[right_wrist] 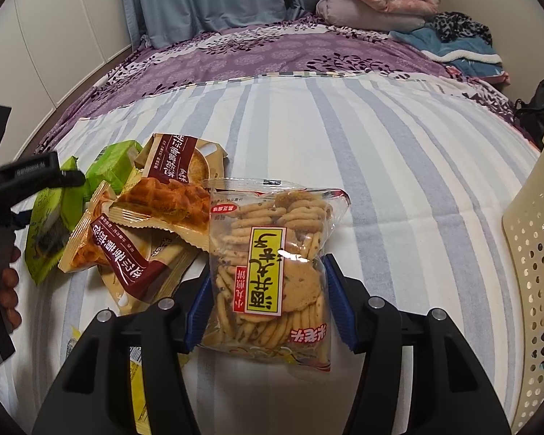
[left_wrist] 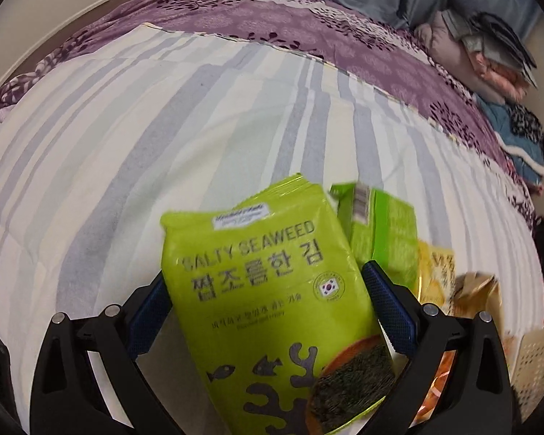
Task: Organize snacks
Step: 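Grasp the clear cookie bag with the right gripper while the left grasps the green seaweed pack, then lift both packets and carry them toward the cream basket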
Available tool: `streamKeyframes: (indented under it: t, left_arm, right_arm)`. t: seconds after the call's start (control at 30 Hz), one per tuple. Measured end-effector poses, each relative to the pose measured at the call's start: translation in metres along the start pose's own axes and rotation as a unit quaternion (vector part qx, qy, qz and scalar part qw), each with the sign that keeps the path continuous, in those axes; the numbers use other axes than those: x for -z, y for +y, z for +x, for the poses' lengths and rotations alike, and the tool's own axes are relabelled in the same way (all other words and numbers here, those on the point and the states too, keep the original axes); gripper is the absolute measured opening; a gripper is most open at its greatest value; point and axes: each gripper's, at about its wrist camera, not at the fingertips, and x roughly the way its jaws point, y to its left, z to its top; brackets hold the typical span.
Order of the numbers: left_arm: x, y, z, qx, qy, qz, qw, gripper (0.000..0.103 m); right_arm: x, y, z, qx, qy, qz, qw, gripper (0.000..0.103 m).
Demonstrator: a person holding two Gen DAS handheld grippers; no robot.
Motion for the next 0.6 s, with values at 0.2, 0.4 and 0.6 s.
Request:
streamKeyframes:
  t: [0.2,0.4,0.6]
  left_arm:
    - [0.012,0.004,-0.003,-0.003,-0.01,0.042,0.9991,0.1]
    - [0.02,0.004,-0.009,-0.009,-0.028,0.078,0.9965,0.081]
    - [0.026,0.004,-0.023,-0.003,-0.047,0.101,0.9937,0.078]
  right_arm:
    - [-0.004,0.003,0.004,-0.004,-0.001,0.002,1.0,0.065]
    - [-0.009,0.005,0.007,0.0,-0.003,-0.003,1.0,0.059]
    - [-0.002,0.004,-0.002,-0.014,-0.005,-0.002,1.0,0.051]
